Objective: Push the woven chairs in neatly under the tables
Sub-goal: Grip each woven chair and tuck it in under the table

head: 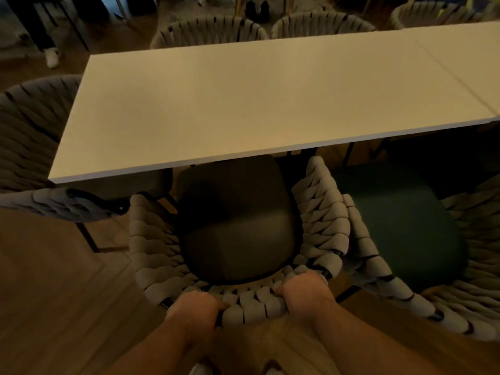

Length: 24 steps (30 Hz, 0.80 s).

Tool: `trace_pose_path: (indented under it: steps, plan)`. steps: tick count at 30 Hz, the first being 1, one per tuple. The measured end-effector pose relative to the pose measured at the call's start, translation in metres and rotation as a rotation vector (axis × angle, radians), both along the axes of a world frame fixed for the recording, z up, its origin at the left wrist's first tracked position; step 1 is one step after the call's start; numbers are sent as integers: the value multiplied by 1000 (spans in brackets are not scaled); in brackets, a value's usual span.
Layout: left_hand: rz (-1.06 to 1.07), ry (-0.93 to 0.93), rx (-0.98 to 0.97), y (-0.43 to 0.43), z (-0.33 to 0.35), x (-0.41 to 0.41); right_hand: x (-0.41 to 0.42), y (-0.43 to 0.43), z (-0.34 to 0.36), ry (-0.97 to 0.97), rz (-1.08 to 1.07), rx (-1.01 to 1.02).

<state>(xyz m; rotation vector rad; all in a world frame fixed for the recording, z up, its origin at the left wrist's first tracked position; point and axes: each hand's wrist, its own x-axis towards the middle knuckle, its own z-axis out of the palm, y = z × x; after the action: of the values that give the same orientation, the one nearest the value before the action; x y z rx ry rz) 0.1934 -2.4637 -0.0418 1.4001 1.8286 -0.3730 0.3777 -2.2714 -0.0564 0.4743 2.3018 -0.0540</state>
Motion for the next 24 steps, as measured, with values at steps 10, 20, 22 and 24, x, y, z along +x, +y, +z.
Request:
trace_pose_path:
  steps: [10,20,22,24]
  plan:
    - [-26,65,40,2,8,-2,-7,3,8,0,55,17]
    - [-45,126,-4,0,17,-9,-12,11,-20,40,-18,-135]
    - [-48,147,-3,-5,13,-17,-14,-2,-13,127,4,-119]
    - [8,141,8,-6,11,-22,-16,-4,-5,174,54,-78]
